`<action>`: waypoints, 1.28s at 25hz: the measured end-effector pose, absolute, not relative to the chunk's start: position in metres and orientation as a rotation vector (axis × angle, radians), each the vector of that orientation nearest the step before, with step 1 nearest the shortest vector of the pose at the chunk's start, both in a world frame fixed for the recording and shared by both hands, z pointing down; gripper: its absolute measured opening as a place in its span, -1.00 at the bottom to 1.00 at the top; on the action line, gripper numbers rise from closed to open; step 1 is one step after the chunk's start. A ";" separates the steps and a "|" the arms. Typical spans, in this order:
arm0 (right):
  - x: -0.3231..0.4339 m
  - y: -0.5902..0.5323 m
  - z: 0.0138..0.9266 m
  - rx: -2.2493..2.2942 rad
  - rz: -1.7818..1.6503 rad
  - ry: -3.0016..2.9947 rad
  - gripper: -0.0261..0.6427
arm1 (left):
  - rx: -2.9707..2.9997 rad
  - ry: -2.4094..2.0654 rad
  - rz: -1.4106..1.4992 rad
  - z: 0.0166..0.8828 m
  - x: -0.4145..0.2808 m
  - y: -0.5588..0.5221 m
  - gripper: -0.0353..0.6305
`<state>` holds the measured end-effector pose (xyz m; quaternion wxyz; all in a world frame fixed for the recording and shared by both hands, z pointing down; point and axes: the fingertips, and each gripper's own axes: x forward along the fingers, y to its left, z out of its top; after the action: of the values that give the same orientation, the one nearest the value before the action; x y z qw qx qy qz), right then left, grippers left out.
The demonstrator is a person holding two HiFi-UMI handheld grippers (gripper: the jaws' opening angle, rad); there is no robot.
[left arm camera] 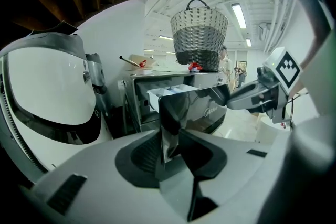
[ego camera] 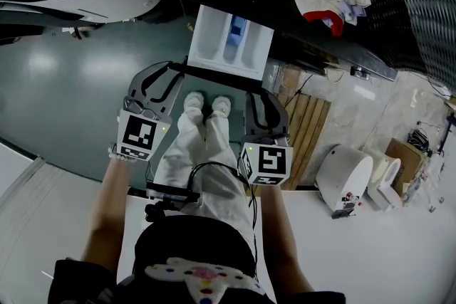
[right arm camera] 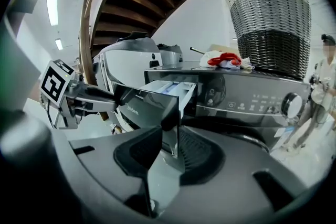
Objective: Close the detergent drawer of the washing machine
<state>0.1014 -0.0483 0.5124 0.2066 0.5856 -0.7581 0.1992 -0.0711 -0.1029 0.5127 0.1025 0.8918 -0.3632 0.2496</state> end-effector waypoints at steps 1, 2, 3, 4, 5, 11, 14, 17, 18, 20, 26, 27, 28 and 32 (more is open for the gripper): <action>0.102 -0.049 0.512 1.633 0.559 -2.112 -0.61 | 2.635 -1.069 0.740 0.512 -0.071 -0.104 -0.54; 0.102 -0.050 0.512 1.636 0.561 -2.110 -0.61 | 2.636 -1.070 0.742 0.512 -0.071 -0.105 -0.54; 0.102 -0.052 0.512 1.638 0.561 -2.108 -0.61 | 2.634 -1.075 0.743 0.512 -0.070 -0.106 -0.54; 0.103 -0.054 0.512 1.642 0.561 -2.106 -0.61 | 2.632 -1.083 0.742 0.512 -0.070 -0.109 -0.54; 0.103 -0.057 0.512 1.647 0.562 -2.105 -0.61 | 2.628 -1.092 0.739 0.512 -0.070 -0.111 -0.54; 0.106 -0.074 0.512 1.674 0.569 -2.099 -0.61 | 2.623 -1.129 0.723 0.511 -0.067 -0.130 -0.53; 0.108 -0.081 0.511 1.684 0.572 -2.099 -0.61 | 2.627 -1.136 0.725 0.511 -0.066 -0.138 -0.53; 0.110 -0.088 0.511 1.693 0.571 -2.098 -0.61 | 2.622 -1.152 0.716 0.510 -0.065 -0.144 -0.53; 0.110 -0.090 0.511 1.696 0.570 -2.097 -0.61 | 2.619 -1.160 0.714 0.510 -0.064 -0.146 -0.53; 0.111 -0.094 0.511 1.704 0.569 -2.092 -0.61 | 2.612 -1.176 0.709 0.511 -0.064 -0.150 -0.53; 0.114 -0.106 0.511 1.729 0.572 -2.084 -0.61 | 2.588 -1.211 0.685 0.511 -0.062 -0.162 -0.53; 0.115 -0.108 0.511 1.733 0.571 -2.083 -0.61 | 2.585 -1.216 0.683 0.511 -0.062 -0.164 -0.52; 0.115 -0.110 0.511 1.737 0.570 -2.082 -0.60 | 2.583 -1.222 0.681 0.511 -0.062 -0.167 -0.51; 0.117 -0.118 0.511 1.756 0.571 -2.074 -0.60 | 2.580 -1.240 0.677 0.510 -0.061 -0.176 -0.48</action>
<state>0.1172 -0.1180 0.5108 0.1813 0.6218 -0.7346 0.2022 -0.0614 -0.1758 0.5103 0.0996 0.8727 -0.4195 0.2291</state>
